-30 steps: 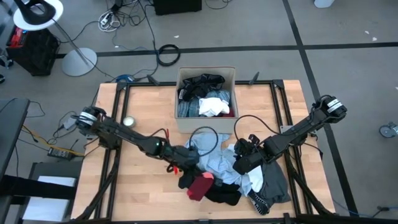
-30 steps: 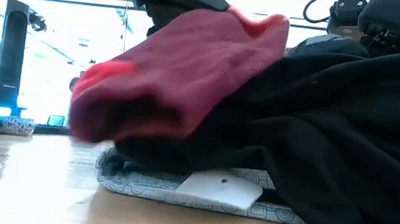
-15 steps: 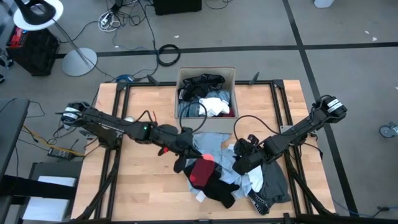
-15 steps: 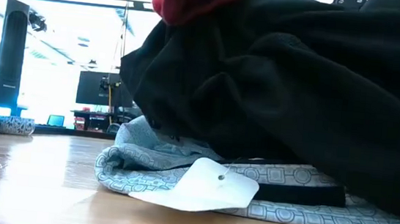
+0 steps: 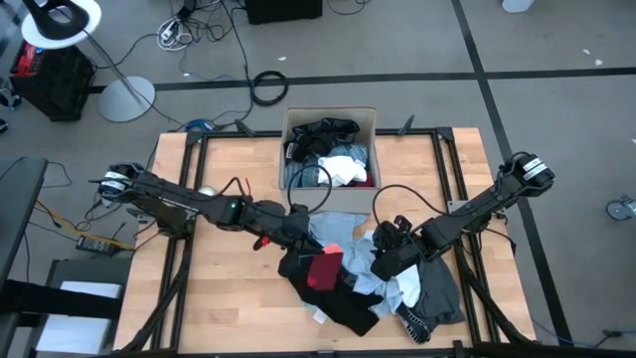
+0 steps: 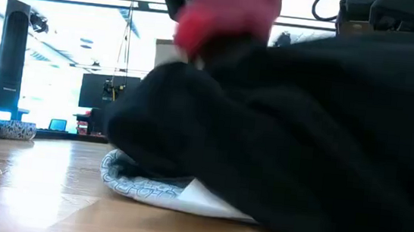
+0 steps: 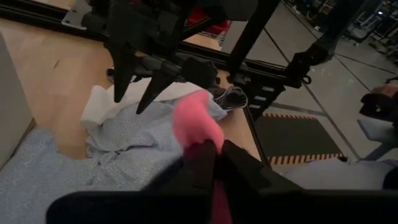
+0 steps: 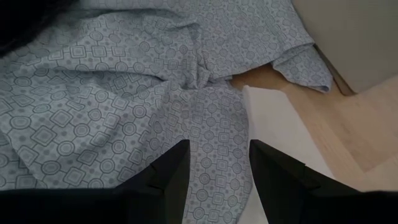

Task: Sort clothes
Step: Put the red sock into the white laundry bin

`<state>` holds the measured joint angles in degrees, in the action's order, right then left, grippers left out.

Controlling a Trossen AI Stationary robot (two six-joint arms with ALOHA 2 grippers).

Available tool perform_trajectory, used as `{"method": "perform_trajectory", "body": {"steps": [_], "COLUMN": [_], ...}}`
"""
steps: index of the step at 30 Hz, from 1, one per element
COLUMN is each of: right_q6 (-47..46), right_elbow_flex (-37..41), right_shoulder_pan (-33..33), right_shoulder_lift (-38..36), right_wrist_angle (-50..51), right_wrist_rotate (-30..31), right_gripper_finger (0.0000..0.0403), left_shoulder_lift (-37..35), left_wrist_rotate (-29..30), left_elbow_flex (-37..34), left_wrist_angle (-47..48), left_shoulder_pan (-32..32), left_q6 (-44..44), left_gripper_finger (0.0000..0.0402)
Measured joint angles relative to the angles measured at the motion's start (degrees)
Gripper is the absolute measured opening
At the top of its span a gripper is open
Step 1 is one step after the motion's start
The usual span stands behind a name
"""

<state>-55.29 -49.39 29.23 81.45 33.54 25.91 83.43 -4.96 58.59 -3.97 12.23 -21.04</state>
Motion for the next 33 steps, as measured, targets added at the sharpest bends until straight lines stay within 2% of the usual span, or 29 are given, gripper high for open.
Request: {"method": "perform_trajectory", "body": {"steps": [8,12,22,26,29,33], "right_q6": [0.2,0.3,1.3,1.4,1.5,1.5], "right_elbow_flex": [0.0,0.0,0.0,0.0,0.0,0.0], "right_shoulder_pan": [0.0,0.0,0.0,0.0,0.0,0.0], "right_shoulder_lift": [0.0,0.0,0.0,0.0,0.0,0.0], "right_wrist_angle": [-0.1,-0.1,-0.5,-0.6,-0.5,-0.4], "right_wrist_rotate": [0.0,0.0,0.0,0.0,0.0,0.0], "right_gripper_finger": [0.0167,0.0167,0.0167,0.0167,0.0167,0.0167], "left_shoulder_lift": [0.0,-1.4,-11.7,-15.6,-17.3,-17.5], "left_wrist_rotate": [3.4,4.1,4.2,7.0,9.3,8.9], "left_elbow_flex": [0.0,0.0,0.0,0.0,0.1,0.1], "left_wrist_angle": [-0.3,-0.2,-1.4,-2.6,-2.7,2.0], "left_shoulder_pan": [-0.3,-2.4,-13.5,-19.4,-23.5,-26.1], "left_q6": [1.2,2.9,8.1,11.5,12.2,12.7], "left_gripper_finger": [0.0028,0.0008,0.0002,0.0001,0.0001,0.0014]}}
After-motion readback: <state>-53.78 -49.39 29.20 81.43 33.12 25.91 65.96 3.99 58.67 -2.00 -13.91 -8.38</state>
